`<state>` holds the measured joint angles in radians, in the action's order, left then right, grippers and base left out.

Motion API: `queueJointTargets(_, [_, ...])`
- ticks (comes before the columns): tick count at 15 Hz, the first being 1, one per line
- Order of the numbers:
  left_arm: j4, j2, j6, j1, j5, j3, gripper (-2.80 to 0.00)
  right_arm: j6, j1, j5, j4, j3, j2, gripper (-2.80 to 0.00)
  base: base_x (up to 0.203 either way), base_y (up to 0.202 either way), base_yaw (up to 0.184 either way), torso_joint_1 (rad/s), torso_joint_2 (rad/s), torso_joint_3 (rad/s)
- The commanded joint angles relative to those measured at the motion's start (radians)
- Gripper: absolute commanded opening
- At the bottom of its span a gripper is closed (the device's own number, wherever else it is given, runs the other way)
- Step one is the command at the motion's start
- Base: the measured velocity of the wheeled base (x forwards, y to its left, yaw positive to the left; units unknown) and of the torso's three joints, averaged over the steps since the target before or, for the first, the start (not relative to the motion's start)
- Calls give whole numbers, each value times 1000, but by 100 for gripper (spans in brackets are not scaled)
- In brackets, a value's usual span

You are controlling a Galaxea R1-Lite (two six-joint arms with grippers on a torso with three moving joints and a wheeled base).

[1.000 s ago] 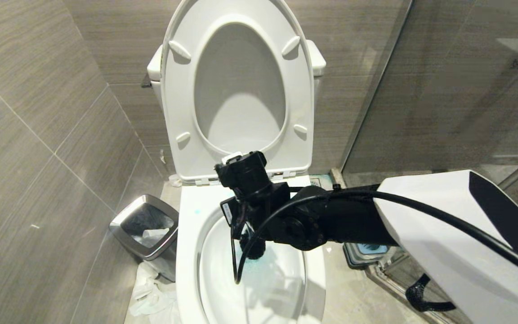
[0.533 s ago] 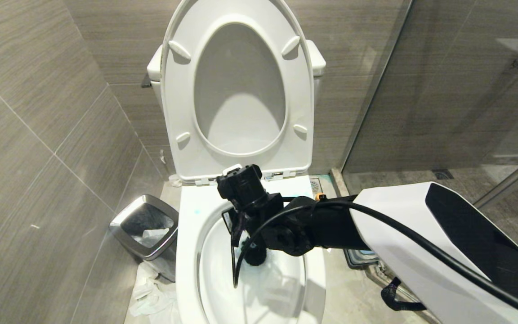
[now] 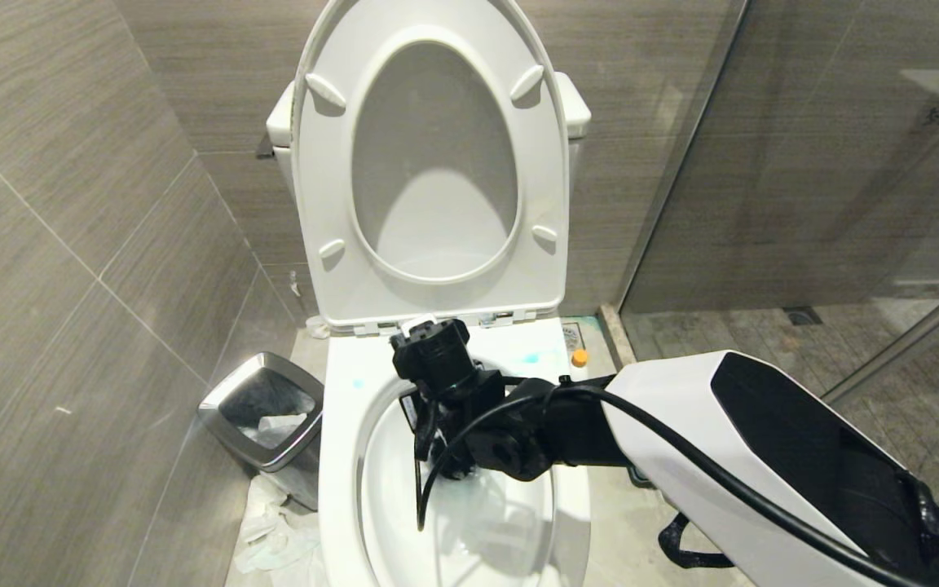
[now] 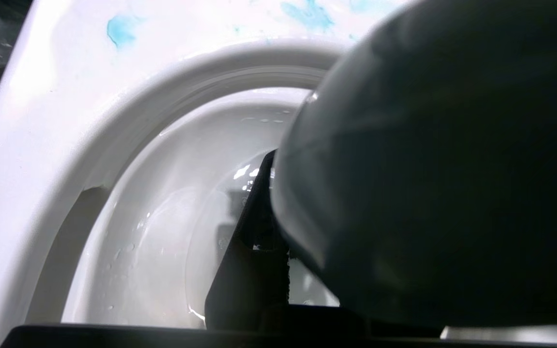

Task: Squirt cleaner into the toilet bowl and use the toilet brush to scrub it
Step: Scrub the toilet bowl

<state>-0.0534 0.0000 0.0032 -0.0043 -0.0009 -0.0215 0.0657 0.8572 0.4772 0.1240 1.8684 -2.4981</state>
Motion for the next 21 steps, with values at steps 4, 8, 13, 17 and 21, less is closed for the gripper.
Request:
queueJointTargets(4, [-1,2,0,0,0,0,-280,2,13,0,0,-62,165,-280,0,0,0,0,0,0])
queueJointTargets(8, [0,2,0,0,0,0,-280,2,27,0,-1,-101,243,-280,0,0,0,0,0,0])
queueJointTargets(13, [0,2,0,0,1,0,-280,3,17,-2,1,-89,178,-280,0,0,0,0,0,0])
queueJointTargets(17, [0,2,0,0,-1,0,-280,3,-10,0,3,-82,104,-280,0,0,0,0,0,0])
queueJointTargets(21, [0,2,0,0,1,0,-280,2,-24,1,3,-78,79,-280,0,0,0,0,0,0])
